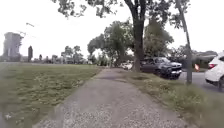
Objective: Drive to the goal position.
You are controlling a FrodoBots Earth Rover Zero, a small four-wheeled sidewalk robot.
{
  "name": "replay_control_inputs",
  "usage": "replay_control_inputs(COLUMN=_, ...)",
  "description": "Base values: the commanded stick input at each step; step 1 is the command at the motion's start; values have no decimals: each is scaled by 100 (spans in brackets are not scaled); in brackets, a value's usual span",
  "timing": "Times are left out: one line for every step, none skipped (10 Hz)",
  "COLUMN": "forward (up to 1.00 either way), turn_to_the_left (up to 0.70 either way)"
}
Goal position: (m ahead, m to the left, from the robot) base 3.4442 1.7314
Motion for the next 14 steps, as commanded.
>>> replay_control_inputs(forward=70, turn_to_the_left=0)
replay_control_inputs(forward=70, turn_to_the_left=0)
replay_control_inputs(forward=70, turn_to_the_left=0)
replay_control_inputs(forward=70, turn_to_the_left=0)
replay_control_inputs(forward=70, turn_to_the_left=0)
replay_control_inputs(forward=70, turn_to_the_left=0)
replay_control_inputs(forward=70, turn_to_the_left=0)
replay_control_inputs(forward=70, turn_to_the_left=0)
replay_control_inputs(forward=70, turn_to_the_left=0)
replay_control_inputs(forward=70, turn_to_the_left=3)
replay_control_inputs(forward=70, turn_to_the_left=17)
replay_control_inputs(forward=70, turn_to_the_left=31)
replay_control_inputs(forward=70, turn_to_the_left=27)
replay_control_inputs(forward=70, turn_to_the_left=16)
